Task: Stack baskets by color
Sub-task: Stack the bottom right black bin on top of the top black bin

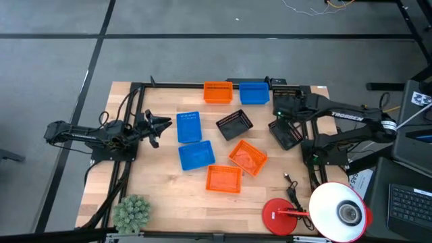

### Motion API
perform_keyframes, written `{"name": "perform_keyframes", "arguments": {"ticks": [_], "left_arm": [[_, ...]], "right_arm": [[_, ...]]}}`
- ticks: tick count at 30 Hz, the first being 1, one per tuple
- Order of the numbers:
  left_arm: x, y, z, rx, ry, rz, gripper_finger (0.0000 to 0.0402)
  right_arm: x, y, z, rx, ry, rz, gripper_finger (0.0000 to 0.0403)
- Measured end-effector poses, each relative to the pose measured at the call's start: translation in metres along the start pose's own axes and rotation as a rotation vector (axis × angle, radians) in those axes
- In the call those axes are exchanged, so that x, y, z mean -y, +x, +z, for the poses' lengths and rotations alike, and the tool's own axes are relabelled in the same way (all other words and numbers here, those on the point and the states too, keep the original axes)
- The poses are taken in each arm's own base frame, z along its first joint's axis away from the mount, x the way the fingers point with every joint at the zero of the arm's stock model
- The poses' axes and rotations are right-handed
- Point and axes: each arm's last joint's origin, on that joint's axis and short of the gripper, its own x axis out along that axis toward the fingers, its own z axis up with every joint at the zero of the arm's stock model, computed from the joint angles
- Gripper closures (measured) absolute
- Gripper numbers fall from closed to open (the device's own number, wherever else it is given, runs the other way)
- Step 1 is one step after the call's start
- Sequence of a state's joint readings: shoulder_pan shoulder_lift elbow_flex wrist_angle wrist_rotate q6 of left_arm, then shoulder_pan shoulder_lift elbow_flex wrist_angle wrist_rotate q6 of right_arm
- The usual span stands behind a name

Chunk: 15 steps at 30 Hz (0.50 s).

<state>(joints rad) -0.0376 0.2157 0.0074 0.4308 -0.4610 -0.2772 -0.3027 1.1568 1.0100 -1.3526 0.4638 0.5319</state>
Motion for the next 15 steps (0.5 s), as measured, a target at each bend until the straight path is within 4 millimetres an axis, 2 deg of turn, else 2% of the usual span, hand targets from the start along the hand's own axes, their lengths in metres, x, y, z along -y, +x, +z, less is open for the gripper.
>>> {"name": "perform_keyframes", "arguments": {"ticks": [4, 10, 15], "left_arm": [[0.000, 0.000, -0.001, -0.010, 0.005, 0.002, 0.0303], [-0.001, 0.000, -0.005, -0.048, 0.016, 0.013, 0.0303], [-0.001, 0.000, -0.005, -0.049, 0.016, 0.013, 0.0303]], "right_arm": [[0.000, 0.006, 0.006, -0.023, 0.009, 0.015, 0.0315], [0.005, 0.016, 0.014, -0.044, 0.069, -0.017, 0.0247], [0.006, 0.039, 0.008, -0.143, 0.125, 0.067, 0.0204]]}}
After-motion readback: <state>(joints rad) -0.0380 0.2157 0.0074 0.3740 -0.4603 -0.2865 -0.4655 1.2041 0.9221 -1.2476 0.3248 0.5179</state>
